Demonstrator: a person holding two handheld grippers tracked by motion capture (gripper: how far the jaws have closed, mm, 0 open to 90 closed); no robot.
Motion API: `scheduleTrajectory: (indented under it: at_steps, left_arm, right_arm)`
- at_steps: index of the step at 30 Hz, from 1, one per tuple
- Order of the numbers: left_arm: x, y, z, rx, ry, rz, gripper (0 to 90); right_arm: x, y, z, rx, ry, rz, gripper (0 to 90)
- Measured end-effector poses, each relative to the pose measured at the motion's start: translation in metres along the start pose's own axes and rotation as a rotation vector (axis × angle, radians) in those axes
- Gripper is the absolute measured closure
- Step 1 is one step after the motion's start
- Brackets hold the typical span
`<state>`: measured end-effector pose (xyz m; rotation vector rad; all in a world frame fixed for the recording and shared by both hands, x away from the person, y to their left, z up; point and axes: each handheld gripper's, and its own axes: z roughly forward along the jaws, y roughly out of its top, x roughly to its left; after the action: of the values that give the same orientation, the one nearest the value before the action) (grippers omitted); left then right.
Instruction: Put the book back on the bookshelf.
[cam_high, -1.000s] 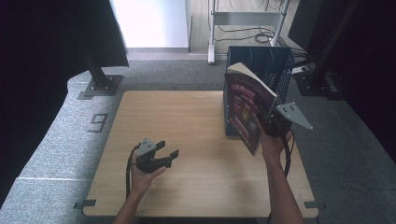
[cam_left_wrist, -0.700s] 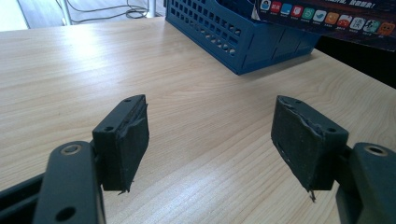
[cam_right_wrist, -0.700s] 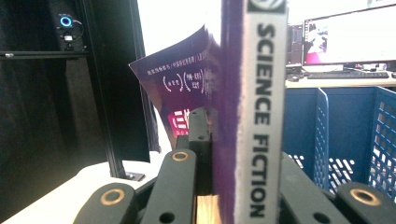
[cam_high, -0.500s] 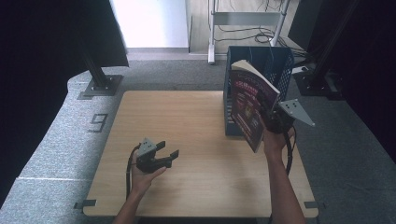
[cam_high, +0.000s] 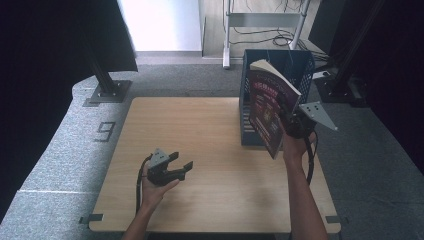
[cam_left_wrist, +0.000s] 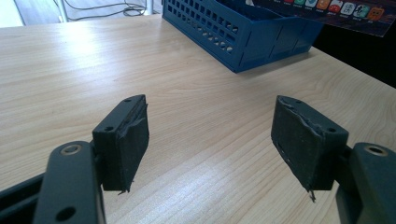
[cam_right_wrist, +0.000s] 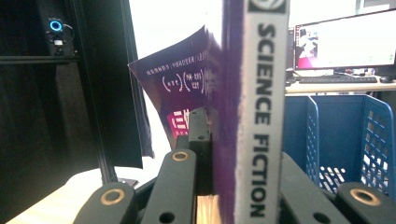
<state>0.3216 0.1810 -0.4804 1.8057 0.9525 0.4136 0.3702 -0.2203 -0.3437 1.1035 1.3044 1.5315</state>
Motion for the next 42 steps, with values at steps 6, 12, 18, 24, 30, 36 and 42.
scheduleTrajectory:
  at_steps: [6, 12, 18, 24, 30, 36, 42]
  left_arm:
    - [0.000, 0.000, 0.000, 0.001, -0.002, -0.001, 27.7]
    - [0.000, 0.000, -0.001, 0.001, -0.002, -0.001, 27.7]
    - [0.001, 0.000, -0.002, -0.001, 0.003, -0.004, 27.7]
    - [0.002, -0.002, -0.002, 0.002, 0.006, -0.004, 27.7]
    - [0.002, -0.002, -0.005, 0.000, 0.012, -0.006, 27.7]
    - [0.002, -0.004, -0.006, -0.003, 0.023, -0.003, 28.2]
    - [0.001, -0.005, -0.007, -0.002, 0.024, -0.001, 28.3]
  right_arm:
    - [-0.001, 0.000, 0.006, -0.005, -0.007, -0.006, 81.7]
    - [-0.002, -0.003, 0.013, -0.008, -0.022, -0.008, 81.7]
    - [-0.003, -0.006, 0.020, -0.004, -0.037, -0.012, 81.7]
    - [-0.004, -0.011, 0.026, -0.006, -0.052, -0.007, 81.7]
    - [-0.006, -0.013, 0.032, -0.006, -0.055, 0.009, 81.7]
    - [-0.009, -0.015, 0.037, -0.008, -0.067, 0.012, 81.7]
    - [-0.011, -0.015, 0.044, -0.010, -0.082, 0.008, 81.7]
